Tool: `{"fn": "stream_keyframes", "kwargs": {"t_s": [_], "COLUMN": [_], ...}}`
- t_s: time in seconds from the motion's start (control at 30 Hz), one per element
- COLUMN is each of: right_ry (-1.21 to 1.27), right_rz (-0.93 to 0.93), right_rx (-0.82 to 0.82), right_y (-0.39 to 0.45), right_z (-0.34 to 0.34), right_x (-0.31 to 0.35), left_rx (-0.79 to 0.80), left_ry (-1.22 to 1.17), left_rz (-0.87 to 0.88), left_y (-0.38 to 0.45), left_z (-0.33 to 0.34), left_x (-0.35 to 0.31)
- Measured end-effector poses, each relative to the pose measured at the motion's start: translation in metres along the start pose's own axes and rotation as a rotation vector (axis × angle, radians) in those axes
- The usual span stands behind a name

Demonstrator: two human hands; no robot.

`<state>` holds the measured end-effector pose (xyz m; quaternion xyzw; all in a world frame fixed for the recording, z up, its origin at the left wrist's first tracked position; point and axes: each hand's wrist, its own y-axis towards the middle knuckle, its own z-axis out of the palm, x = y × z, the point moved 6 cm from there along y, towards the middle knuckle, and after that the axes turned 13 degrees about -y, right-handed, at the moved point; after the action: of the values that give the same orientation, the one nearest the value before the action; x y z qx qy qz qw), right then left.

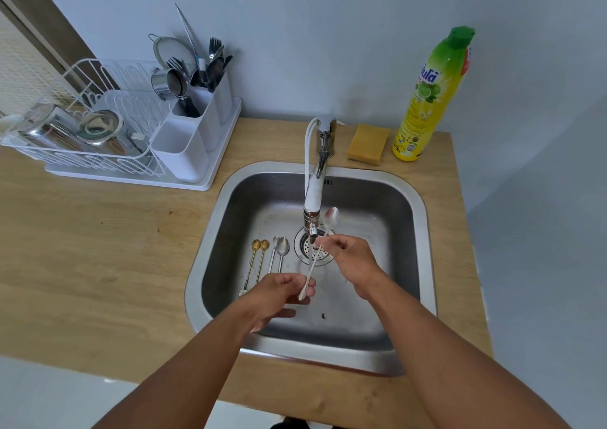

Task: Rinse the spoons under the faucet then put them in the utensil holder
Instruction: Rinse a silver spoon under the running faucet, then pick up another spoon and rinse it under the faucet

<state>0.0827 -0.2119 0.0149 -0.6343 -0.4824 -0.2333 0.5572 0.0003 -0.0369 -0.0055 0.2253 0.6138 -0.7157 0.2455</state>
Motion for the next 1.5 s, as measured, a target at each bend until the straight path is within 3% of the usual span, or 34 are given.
{"fn": "stream_keyframes", "kwargs": {"t_s": [0.17,0.43,0.7,1.07,1.2,1.3,1.5], "right_ry": [0.002,-0.007,-0.029,0.030,-0.048,-0.315,-0.848], "right_rz": [0.032,0.010,0.002,0.064,0.128,0.150,0.328], "right_rx": [0.062,0.127,0.145,0.079,0.013,-0.093,-0.211], "right_y": [-0.004,-0.008,-0.013,-0.003,-0.001,0.004,0.008], "right_z": [0.005,0.018,0.029,0.013,-0.006,-0.027,-0.035], "right_x": [-0.006,-0.009,-0.010,-0.002,-0.014,-0.029,-0.059], "left_rx": [0.078,-0.074,-0.163,0.007,0.008,-0.132,-0.445], "left_ry": [-0.248,-0.273,-0.278,-0.363,-0.110,0.170,0.487], "left_rz": [-0.120,-0.144,-0.055,-0.067,-0.068,-0.028,0.094], "left_y": [0.005,0.011,0.007,0.003,0.002,0.012,0.032], "left_z": [-0.003,-0.007,-0.002,0.017,0.013,-0.006,-0.044], "left_x": [0.000,-0.001,-0.003,-0.006,0.002,0.005,-0.005]}}
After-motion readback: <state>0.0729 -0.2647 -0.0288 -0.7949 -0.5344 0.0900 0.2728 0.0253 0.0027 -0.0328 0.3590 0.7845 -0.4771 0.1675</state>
